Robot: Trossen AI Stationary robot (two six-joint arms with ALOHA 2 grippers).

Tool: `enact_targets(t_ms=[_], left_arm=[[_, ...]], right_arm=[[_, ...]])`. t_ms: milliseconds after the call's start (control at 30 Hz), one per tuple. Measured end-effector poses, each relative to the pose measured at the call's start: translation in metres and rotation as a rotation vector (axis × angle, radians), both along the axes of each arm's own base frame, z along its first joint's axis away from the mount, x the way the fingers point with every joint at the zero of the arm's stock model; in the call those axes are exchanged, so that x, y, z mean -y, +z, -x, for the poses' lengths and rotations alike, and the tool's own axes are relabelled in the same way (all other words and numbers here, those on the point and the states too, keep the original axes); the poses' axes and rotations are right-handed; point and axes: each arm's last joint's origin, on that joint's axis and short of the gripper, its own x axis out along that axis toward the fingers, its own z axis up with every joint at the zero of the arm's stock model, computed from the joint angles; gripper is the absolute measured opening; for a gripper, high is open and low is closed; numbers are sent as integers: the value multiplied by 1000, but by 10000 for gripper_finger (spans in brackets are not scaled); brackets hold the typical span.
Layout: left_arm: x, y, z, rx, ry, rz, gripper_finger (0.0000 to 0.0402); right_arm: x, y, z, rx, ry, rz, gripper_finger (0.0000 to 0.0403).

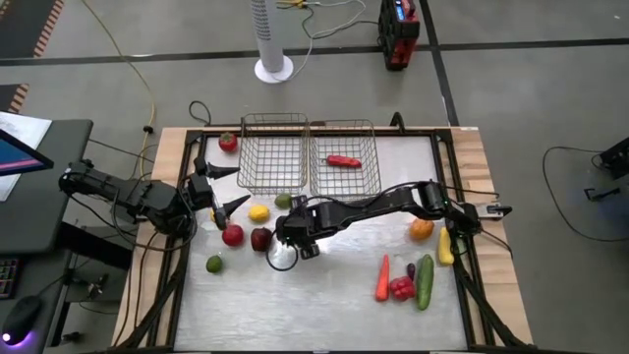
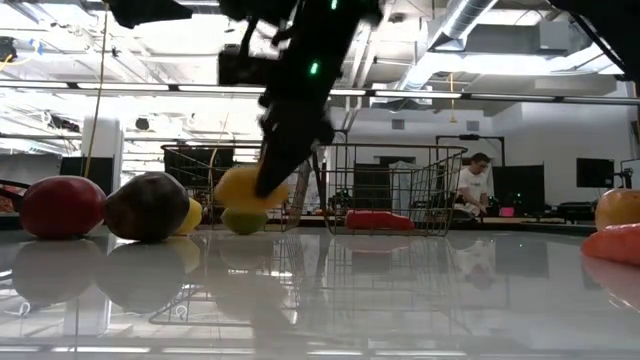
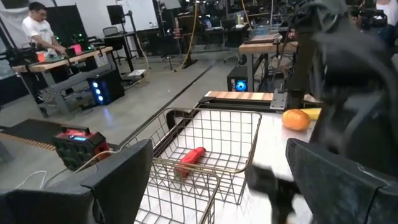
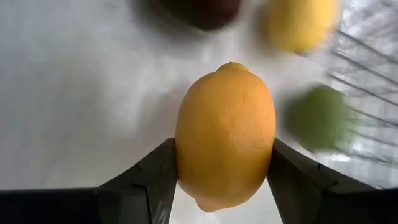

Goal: Sort produce into baskets
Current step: Put the right lemon into the left wire basket

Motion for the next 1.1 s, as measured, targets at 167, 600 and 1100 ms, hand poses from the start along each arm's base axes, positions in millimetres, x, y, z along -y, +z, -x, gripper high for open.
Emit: enact_targets(t_ms=[167,600,1100], left_arm=[[0,1,0,16,1,12,357],[1,-1,-1,20,-4,70,357],[2,-1,-3,27,-17,86,357]], right_arm=[[-5,35,9,-22,-32,44,239],[12,143,64,170,-170,86,240],[22,177,107,159,-302,40,240]])
